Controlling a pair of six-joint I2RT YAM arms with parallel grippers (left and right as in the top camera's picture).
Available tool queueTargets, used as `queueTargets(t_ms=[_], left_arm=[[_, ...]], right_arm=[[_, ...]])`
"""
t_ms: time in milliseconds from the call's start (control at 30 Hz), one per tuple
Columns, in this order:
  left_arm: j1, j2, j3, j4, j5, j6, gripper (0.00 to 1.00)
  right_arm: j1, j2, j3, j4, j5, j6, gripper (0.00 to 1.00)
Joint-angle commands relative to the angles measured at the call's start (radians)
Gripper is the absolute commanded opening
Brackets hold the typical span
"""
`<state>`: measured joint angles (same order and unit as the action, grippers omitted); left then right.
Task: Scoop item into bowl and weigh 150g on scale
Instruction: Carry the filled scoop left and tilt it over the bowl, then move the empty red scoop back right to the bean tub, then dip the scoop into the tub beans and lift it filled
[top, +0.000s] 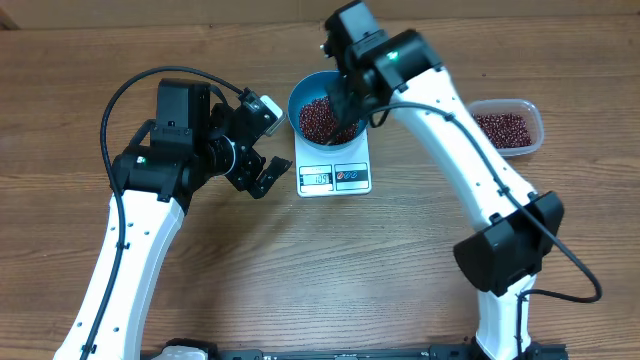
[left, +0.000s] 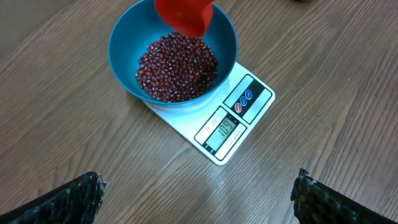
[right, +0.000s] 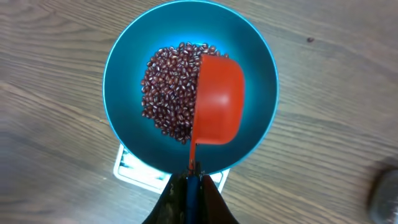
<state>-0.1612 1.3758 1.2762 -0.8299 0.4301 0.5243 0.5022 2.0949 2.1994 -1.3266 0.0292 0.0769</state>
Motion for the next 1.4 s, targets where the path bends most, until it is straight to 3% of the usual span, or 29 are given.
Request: queueTargets(t_ms=[0, 267, 600, 933, 1367], left_arm=[[0.004, 0.004, 0.021, 0.003, 0.005, 0.011, 1.0], [0.004, 0.004, 0.021, 0.003, 0.005, 0.012, 1.0], [0.004, 0.004, 0.021, 0.003, 0.005, 0.011, 0.99], [0.004, 0.004, 0.021, 0.003, 0.005, 0.012, 0.99], [0.004, 0.004, 0.021, 0.003, 0.005, 0.011, 1.0]], right_arm=[[-0.089, -0.092, 0.042, -0.007, -0.133, -0.007, 0.04], [-0.347, -0.188, 0.042, -0.096, -0.164, -0.053, 0.04], [-0.604, -0.143, 0.038, -0.224, -0.1, -0.079, 0.04], [-0.657, -0.022, 0.038, -0.303, -0.023, -0.086, 0.04], [-0.657, 0.08, -0.004, -0.252, 0.108, -0.085, 0.04]])
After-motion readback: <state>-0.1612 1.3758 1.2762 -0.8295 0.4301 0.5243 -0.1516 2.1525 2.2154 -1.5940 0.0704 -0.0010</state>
